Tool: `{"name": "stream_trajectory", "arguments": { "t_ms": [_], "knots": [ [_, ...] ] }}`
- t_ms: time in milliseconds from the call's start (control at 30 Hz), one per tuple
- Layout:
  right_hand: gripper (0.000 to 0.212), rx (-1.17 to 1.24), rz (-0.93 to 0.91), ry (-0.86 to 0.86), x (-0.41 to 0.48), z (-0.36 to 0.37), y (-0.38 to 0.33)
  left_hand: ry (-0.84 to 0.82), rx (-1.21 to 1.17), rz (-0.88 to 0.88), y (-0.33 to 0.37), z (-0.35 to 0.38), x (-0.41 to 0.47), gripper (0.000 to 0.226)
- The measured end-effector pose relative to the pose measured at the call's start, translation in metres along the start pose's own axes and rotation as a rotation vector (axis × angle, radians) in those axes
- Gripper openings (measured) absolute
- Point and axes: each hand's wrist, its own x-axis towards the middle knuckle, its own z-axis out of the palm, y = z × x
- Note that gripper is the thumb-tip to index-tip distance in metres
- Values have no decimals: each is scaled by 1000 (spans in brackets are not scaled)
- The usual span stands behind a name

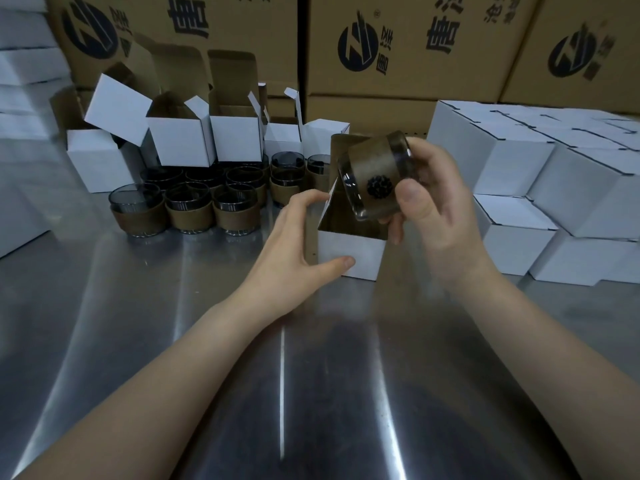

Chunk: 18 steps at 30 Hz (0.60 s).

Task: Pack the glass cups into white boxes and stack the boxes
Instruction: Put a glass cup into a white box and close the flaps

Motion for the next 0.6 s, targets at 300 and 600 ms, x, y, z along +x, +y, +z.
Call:
{"name": "stream_trajectory", "arguments": {
  "t_ms": [300,600],
  "knots": [
    [44,90,100,-13,4,-5,-9,-65,-48,61,8,-2,-2,84],
    [49,-127,67,-151,8,-11,-17,51,-91,24,10,0,-4,81]
  ]
}}
